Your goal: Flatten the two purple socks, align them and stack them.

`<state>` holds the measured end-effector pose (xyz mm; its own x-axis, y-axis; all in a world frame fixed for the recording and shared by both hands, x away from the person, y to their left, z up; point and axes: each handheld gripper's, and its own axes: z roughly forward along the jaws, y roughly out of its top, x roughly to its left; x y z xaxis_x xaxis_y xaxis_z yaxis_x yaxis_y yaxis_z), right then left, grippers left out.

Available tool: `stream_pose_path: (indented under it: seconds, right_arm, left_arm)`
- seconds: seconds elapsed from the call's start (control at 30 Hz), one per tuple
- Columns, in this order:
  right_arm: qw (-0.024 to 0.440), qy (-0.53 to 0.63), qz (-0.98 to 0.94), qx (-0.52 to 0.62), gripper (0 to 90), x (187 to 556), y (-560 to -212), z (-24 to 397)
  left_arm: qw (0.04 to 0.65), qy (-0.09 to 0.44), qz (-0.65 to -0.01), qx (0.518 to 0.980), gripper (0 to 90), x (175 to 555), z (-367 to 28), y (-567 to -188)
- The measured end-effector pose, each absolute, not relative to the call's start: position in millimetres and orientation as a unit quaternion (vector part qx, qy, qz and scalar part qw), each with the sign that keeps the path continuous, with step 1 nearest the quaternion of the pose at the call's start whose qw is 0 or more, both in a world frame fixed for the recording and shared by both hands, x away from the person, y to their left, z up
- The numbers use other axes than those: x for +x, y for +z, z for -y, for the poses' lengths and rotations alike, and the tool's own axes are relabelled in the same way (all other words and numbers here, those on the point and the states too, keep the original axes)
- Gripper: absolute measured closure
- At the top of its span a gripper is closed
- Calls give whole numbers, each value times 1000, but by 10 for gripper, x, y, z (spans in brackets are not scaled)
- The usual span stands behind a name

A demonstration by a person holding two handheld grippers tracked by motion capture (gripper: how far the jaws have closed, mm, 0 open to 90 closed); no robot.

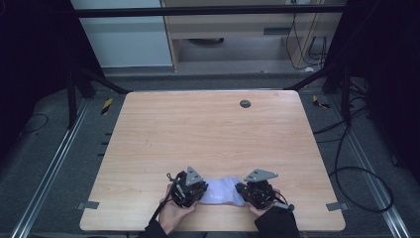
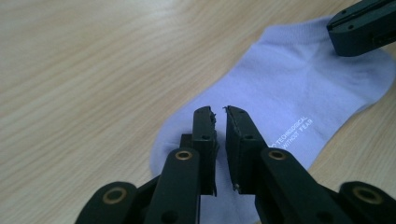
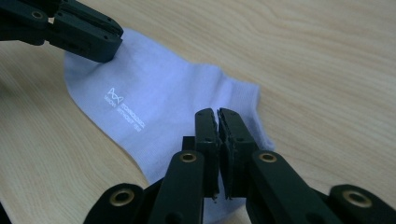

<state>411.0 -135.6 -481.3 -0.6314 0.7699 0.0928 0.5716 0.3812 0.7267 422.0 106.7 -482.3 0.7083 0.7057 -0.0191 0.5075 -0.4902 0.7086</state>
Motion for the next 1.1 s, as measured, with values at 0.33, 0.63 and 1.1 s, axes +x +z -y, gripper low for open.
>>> stream_pose_path:
  seconds: [0.33,0.63,1.1]
  right_arm:
    - [122,340,-835,414,900,4151,-4926,1355]
    - [132,397,-807,417,807,4136,-4762,1435]
    - [229,414,-731,492,404,4351,-4770,1964]
  left_arm:
    - [360,137,-352,853,820,4225,-1050,-4896]
    - [398,156,-364,828,723,4246,-1292,-4690]
    - [397,202,-403,800,386,4462,-1847,-4624]
